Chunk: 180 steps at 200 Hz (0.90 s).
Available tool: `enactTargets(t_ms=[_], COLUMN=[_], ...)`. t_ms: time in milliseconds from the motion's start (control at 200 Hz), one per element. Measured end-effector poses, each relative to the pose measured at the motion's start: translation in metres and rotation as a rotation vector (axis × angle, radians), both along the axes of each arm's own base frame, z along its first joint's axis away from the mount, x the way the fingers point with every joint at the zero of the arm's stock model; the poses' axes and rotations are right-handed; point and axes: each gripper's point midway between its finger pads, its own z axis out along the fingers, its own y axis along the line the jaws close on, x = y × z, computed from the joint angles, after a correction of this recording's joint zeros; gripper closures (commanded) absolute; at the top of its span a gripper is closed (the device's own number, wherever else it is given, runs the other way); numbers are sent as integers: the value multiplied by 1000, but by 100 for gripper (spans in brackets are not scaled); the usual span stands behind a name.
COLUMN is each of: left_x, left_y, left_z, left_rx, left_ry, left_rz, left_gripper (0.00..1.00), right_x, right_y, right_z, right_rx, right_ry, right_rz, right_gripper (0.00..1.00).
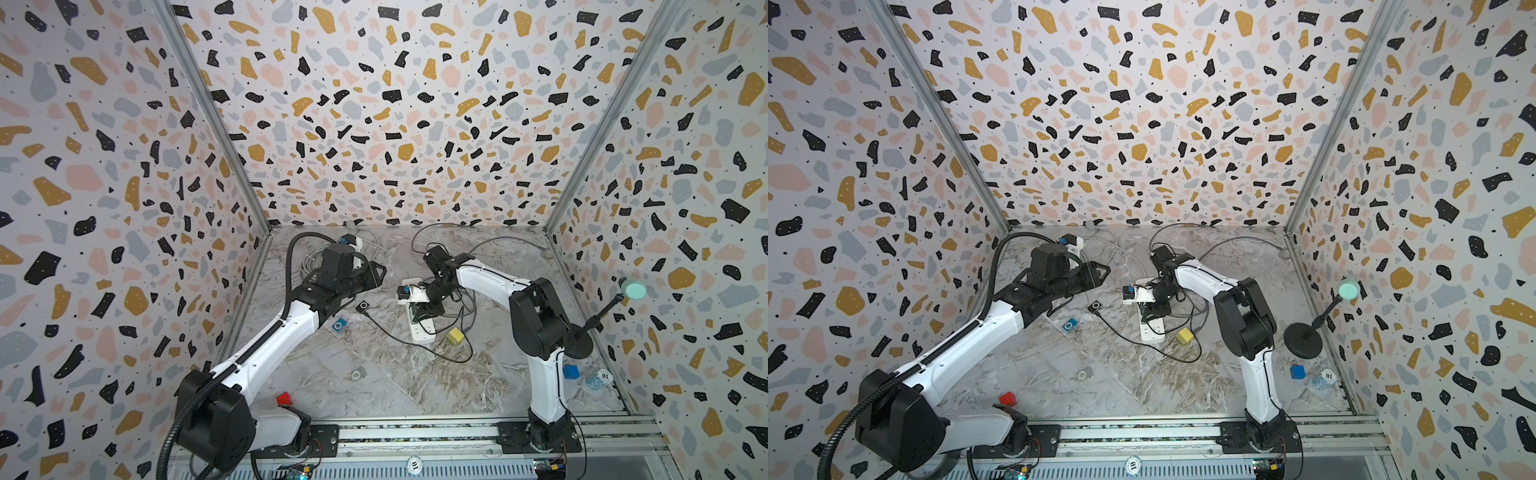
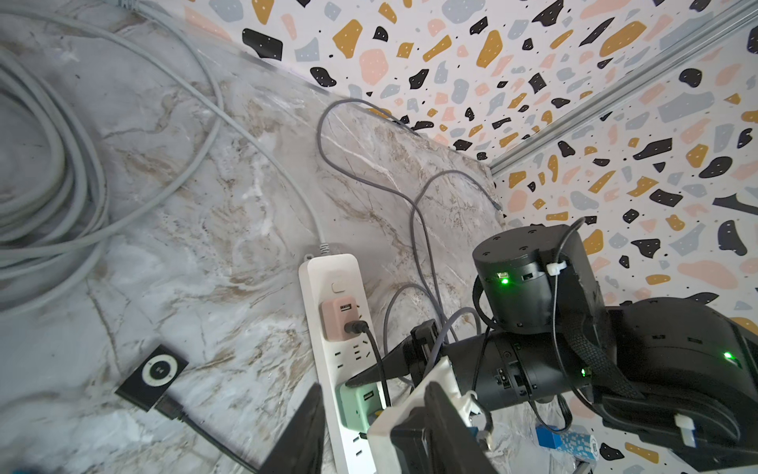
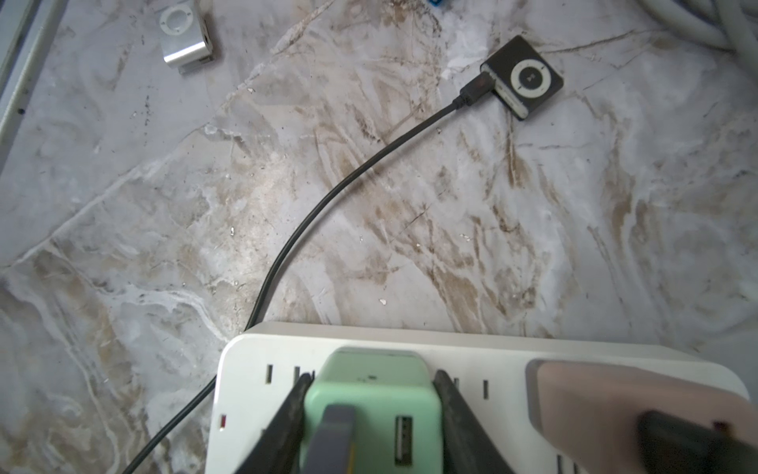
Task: Charge mp3
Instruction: Insert the plug into the socket.
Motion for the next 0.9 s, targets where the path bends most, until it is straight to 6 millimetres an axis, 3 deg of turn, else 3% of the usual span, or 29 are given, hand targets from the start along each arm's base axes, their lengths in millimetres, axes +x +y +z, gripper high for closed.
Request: enactTargets(t_ms=[30,165,225,636,901], left_x=[-1,-5,-6,-8,-8], left_y=[1,5,7,9,10], left_z=[1,10,12,12,12], left_rx=[2,0,-2,3,4], left_ry=[1,-19,-23,-19,-18], left_rz=[3,13,16,22,22], left_gripper=[56,51,50,46,45], right_x=[-1,1,1,6,-3], right_y=[1,3,3,1,-23], right_z=[0,3,4,10,8], right_rx=[4,23,23,-5,-60], right_ry=[-1,-20,-26,-57,-19], right_rz=[-8,-59,-84,-210,-294], right_gripper=[100,77,72,55,45])
